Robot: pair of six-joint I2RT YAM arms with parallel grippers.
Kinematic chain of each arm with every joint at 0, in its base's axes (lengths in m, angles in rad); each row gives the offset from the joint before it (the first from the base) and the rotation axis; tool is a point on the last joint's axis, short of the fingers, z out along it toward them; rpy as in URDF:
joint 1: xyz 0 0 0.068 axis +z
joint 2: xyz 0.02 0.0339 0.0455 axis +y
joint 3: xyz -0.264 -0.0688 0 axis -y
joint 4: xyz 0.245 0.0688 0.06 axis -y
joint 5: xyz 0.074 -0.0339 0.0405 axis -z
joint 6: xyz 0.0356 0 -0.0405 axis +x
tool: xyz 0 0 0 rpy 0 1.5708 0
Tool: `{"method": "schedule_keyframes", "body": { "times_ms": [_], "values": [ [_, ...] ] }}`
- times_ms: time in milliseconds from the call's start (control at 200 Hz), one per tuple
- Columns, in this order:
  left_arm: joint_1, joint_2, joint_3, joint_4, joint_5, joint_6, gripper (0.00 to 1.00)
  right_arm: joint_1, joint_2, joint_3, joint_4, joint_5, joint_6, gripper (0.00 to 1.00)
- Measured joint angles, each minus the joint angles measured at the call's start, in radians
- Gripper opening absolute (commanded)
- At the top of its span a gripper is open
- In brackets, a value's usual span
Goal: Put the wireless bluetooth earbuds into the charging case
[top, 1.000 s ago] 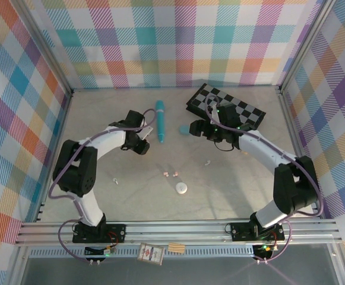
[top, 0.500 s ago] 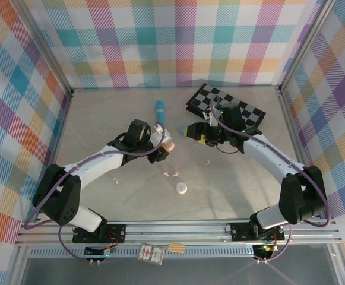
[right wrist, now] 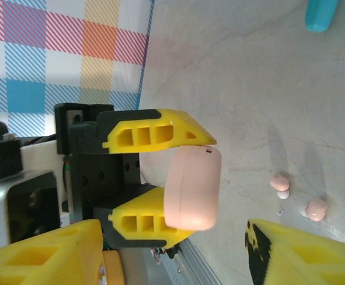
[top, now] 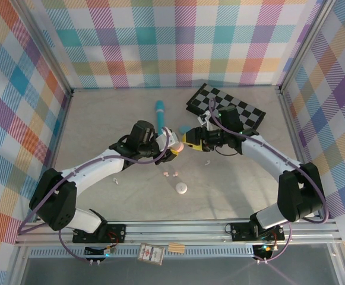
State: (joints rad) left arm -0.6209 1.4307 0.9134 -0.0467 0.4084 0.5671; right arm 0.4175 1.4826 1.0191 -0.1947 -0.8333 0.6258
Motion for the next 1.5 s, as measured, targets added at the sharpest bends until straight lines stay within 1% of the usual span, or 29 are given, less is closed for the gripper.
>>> {"method": "schedule_keyframes", "body": {
  "times_ms": [165, 410, 575, 660, 750, 815, 865, 970, 1010, 1055, 1115, 1215, 1365, 1500],
  "values": [
    [-0.018, -0.003, 0.004, -0.005, -0.002, 0.012, 0.29, 0.015, 0.040, 0.000, -0.001, -0.004, 0.008, 0.54],
    [-0.027, -0.014, 0.013, -0.007, -0.018, 0.026, 0.29, 0.027, 0.058, 0.006, 0.018, -0.018, 0.024, 0.43],
    [-0.032, -0.014, 0.013, -0.018, -0.047, 0.025, 0.31, 0.034, 0.070, 0.012, 0.033, -0.026, 0.031, 0.24],
    [-0.032, -0.014, 0.013, -0.017, -0.055, 0.019, 0.37, 0.034, 0.069, 0.012, 0.037, -0.019, 0.026, 0.20],
    [-0.032, -0.019, -0.001, 0.013, -0.053, 0.001, 0.55, 0.032, 0.066, 0.012, 0.050, -0.019, 0.040, 0.18],
    [-0.032, -0.040, -0.029, 0.070, -0.050, -0.023, 0.64, 0.030, 0.063, 0.005, 0.087, -0.035, 0.071, 0.17],
    [-0.032, -0.064, -0.054, 0.114, -0.042, -0.039, 0.71, 0.024, 0.059, -0.010, 0.134, -0.055, 0.110, 0.12],
    [-0.030, -0.134, -0.130, 0.246, -0.020, -0.091, 0.79, 0.011, 0.031, -0.064, 0.269, -0.096, 0.228, 0.11],
    [-0.022, -0.164, -0.166, 0.306, -0.009, -0.119, 0.81, 0.004, 0.016, -0.087, 0.326, -0.109, 0.277, 0.10],
    [-0.011, -0.196, -0.206, 0.372, 0.010, -0.151, 0.82, -0.002, -0.003, -0.107, 0.390, -0.123, 0.338, 0.09],
    [0.013, -0.224, -0.246, 0.457, 0.039, -0.199, 0.83, -0.006, -0.024, -0.120, 0.466, -0.137, 0.405, 0.05],
    [0.067, -0.235, -0.289, 0.605, 0.095, -0.286, 0.84, -0.011, -0.064, -0.132, 0.599, -0.148, 0.519, 0.01],
    [0.129, -0.194, -0.329, 0.886, 0.190, -0.442, 0.81, -0.010, -0.120, -0.179, 0.810, -0.148, 0.687, 0.00],
    [0.137, -0.128, -0.327, 1.045, 0.259, -0.523, 0.81, -0.004, -0.136, -0.211, 0.910, -0.144, 0.779, 0.00]
  ]
}}
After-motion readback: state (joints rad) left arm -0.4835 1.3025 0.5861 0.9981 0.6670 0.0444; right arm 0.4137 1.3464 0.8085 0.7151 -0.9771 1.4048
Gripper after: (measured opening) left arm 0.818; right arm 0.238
